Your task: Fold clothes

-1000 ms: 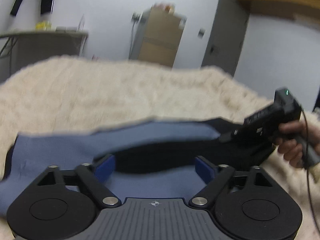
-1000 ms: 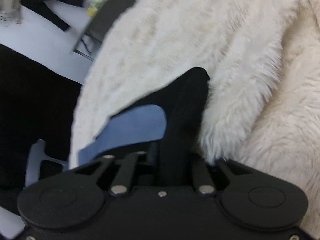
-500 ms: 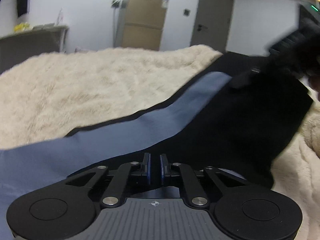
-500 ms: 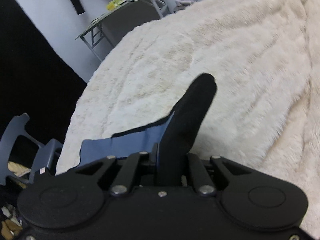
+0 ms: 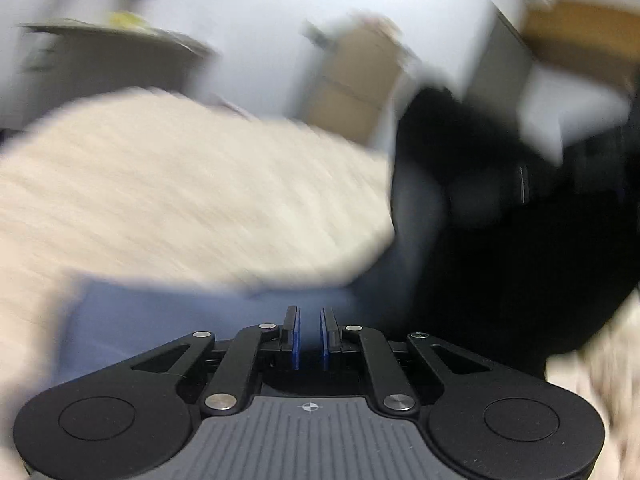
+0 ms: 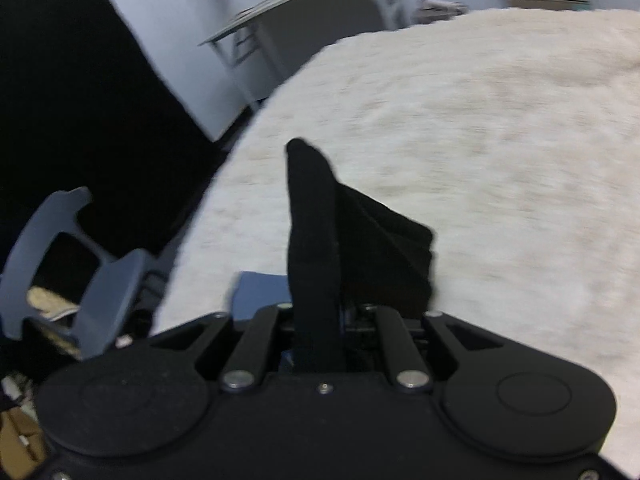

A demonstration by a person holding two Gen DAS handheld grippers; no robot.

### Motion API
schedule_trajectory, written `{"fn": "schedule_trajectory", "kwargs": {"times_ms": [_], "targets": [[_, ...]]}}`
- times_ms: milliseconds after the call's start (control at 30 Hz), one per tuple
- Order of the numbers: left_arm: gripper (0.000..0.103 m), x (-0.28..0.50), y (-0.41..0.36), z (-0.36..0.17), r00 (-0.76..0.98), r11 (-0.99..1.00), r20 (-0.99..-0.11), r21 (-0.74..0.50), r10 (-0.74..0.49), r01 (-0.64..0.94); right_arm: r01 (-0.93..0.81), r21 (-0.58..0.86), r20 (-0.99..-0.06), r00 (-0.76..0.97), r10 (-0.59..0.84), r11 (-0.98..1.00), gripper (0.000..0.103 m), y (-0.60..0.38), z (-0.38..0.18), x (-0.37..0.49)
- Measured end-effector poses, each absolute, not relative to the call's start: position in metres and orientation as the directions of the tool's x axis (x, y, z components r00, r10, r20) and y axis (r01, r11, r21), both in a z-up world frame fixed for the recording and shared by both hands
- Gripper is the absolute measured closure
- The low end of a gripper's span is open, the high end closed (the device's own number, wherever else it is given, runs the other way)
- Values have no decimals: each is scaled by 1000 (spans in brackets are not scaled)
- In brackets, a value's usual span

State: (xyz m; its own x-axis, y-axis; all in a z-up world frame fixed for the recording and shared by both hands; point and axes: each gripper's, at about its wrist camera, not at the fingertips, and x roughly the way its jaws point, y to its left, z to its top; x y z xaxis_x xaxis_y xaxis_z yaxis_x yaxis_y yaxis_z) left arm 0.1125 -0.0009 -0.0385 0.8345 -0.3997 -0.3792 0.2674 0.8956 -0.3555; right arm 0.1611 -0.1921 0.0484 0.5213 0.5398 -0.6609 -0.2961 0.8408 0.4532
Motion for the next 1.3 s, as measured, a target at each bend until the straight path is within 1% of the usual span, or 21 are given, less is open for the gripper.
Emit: {"fn": "schedule_trajectory", "kwargs": {"times_ms": [67,100,167,200,233,300,367,400,467,567,633,700,800,833,900,967,1067,1133,1200,1233,1300], "targets": [[94,87,43,-8,910,930,-290,-304,-296,206,-277,505,-643,511,571,817,86,-159,40,169],[94,73,62,-2,929,940,-266,-291,-256,175,-264,523,-642,504,578,811,75,-140,30,172],[94,43,103,6,958,955,-226,-278,-174,108,-234,543,-642,503,578,807,62,-110,12,175],[94,35,115,3,962,948,-223,-308,-159,85,-181,554,-654,509,559,813,48,-83,-10,176],[94,20,136,-4,967,929,-219,-367,-133,44,-176,550,-671,489,557,816,44,-66,-26,177],[92,6,155,-8,976,897,-181,-442,-119,27,-177,576,-680,439,588,798,49,-39,-48,174],[81,-2,162,-9,983,879,-145,-476,-109,27,-224,627,-637,404,657,746,49,-30,-51,162],[71,-2,158,-9,983,887,-146,-460,-108,29,-266,646,-603,398,691,716,49,-31,-46,154],[64,-2,149,-9,980,898,-149,-436,-133,56,-345,600,-572,448,688,722,47,-50,-24,141],[48,1,136,-7,971,923,-180,-377,-160,82,-338,514,-542,584,604,788,27,-100,1,131],[37,3,130,-8,957,929,-219,-356,-189,102,-270,404,-572,671,472,874,24,-141,9,128],[36,9,125,-11,939,931,-262,-345,-221,122,-229,296,-610,702,368,927,24,-166,5,124],[39,33,122,-22,894,916,-343,-372,-288,152,-193,180,-636,725,264,965,24,-194,-10,111],[50,41,122,-26,876,910,-369,-382,-311,162,-182,158,-631,737,241,971,24,-201,-16,105],[61,57,120,-34,837,898,-418,-402,-354,179,-206,91,-601,769,219,974,24,-202,-30,88],[65,70,119,-41,801,889,-456,-416,-387,192,-250,15,-565,797,214,968,24,-202,-47,72],[66,110,112,-53,756,897,-517,-390,-401,209,-395,-87,-476,823,310,914,24,-190,-59,36],[66,134,109,-66,717,897,-567,-401,-405,189,-490,-249,-452,822,347,836,28,-167,-69,16],[67,158,106,-80,676,897,-614,-409,-407,169,-515,-359,-458,824,334,779,34,-150,-81,15],[75,167,106,-84,661,894,-627,-417,-413,163,-525,-410,-460,825,327,746,36,-142,-87,14],[86,175,105,-85,654,892,-628,-419,-421,172,-547,-434,-475,814,334,716,57,-134,-93,20]]}}
